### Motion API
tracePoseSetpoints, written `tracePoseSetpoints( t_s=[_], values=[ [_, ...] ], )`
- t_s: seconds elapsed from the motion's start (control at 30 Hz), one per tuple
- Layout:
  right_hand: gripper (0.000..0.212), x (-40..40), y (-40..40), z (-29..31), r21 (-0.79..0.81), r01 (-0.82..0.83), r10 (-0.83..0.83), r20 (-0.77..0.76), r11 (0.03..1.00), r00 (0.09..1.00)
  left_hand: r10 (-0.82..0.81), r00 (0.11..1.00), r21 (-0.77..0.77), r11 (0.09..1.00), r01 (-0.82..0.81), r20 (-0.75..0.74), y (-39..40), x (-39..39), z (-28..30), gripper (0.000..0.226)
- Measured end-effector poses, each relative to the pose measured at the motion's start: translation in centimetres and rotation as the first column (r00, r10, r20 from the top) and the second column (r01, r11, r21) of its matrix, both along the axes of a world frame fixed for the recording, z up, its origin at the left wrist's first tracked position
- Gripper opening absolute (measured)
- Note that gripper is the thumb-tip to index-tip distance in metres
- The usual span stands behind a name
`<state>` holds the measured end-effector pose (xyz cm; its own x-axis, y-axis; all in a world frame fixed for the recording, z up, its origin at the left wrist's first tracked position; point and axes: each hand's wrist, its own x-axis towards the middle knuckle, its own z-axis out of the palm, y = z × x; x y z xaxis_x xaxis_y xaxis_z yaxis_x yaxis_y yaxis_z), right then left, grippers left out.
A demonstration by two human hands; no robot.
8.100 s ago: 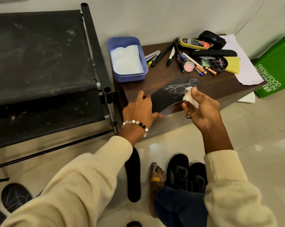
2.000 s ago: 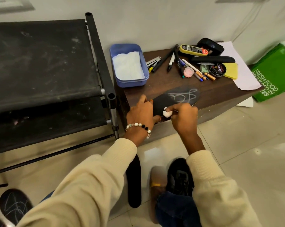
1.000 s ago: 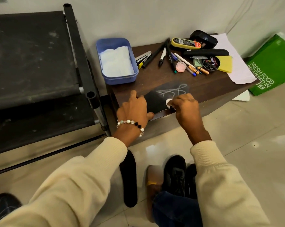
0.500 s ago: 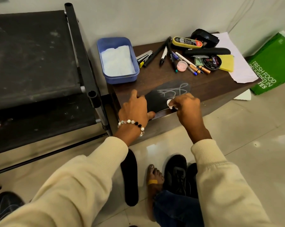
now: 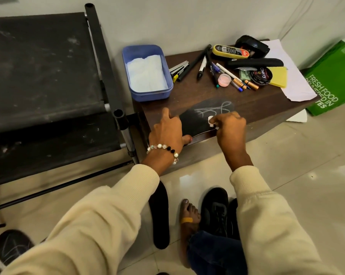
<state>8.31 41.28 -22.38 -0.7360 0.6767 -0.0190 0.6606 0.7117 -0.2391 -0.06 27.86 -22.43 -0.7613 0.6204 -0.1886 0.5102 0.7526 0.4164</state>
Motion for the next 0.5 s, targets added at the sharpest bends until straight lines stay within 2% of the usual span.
tracePoseSetpoints(
  t_s=[0.1,0.3,0.4,0.47,0.5],
  values=[
    [0.032,-0.7,-1.0,0.1,0.017,0.040,-0.041,0.073,0.999,0.997,0.001,1.000,0.001,1.000,-0.001,-0.008,0.1,0.0,-0.1,0.047],
    [0.039,-1.9,-1.4,-0.2,0.031,-0.200,0.196,0.113,0.979,0.974,-0.009,1.000,0.005,1.000,0.009,-0.017,0.2,-0.1,-0.2,0.046],
    [0.036,-1.3,0.3,0.1,0.026,-0.073,0.069,0.112,0.997,0.991,-0.014,1.000,0.006,1.000,0.014,0.000,0.1,-0.2,-0.2,0.047],
    [0.032,-1.0,0.6,0.0,0.048,0.040,-0.042,0.044,0.998,0.998,-0.019,1.000,0.012,1.000,0.019,0.002,0.1,-0.3,-0.2,0.048],
    [0.030,-1.0,0.3,-0.2,0.052,0.041,-0.041,0.014,0.998,0.999,-0.020,1.000,0.017,1.000,0.020,0.000,0.1,-0.3,-0.3,0.048]
  ],
)
